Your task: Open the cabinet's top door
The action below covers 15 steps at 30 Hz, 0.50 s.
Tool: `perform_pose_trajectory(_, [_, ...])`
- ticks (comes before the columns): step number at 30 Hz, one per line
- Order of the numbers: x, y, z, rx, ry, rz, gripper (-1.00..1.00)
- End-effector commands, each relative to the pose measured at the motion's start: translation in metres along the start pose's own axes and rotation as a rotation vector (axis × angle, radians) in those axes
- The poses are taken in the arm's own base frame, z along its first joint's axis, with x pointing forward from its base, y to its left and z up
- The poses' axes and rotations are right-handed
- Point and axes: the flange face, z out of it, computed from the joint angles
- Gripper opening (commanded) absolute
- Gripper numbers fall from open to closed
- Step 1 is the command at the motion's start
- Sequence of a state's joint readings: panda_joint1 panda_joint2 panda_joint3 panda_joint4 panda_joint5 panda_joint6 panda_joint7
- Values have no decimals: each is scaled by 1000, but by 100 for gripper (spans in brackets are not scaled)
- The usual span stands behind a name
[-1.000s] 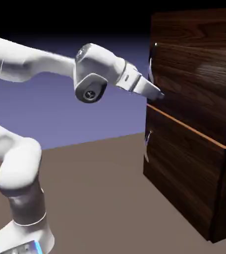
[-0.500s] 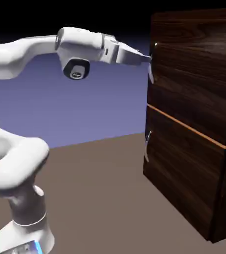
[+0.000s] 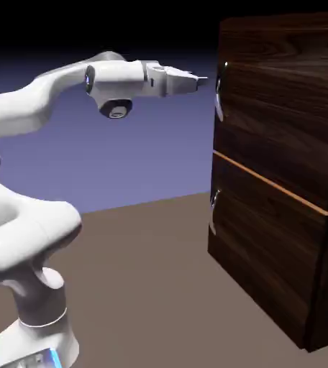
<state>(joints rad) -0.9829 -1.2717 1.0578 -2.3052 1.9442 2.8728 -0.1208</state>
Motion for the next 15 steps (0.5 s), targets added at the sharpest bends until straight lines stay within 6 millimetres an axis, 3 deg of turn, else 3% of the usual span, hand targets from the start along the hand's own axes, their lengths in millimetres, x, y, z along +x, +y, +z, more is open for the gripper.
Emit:
perform_pose_trajectory(1, [-9, 2, 6, 5, 0, -6, 0])
perform_pose_trajectory(4, [-34, 10, 23, 15, -3, -21, 0])
perform_pose_trajectory(5, [-34, 10, 23, 15, -3, -21, 0])
perform_pose_trajectory(10, [-34, 9, 73, 15, -3, -21, 0])
perform_pose_trajectory(11, [-34, 9, 73, 15, -3, -21, -100])
perform_pose_trajectory(12, [-34, 9, 73, 15, -3, -21, -100])
perform_pose_trajectory(15, [-26, 17, 44, 64, -53, -22, -100])
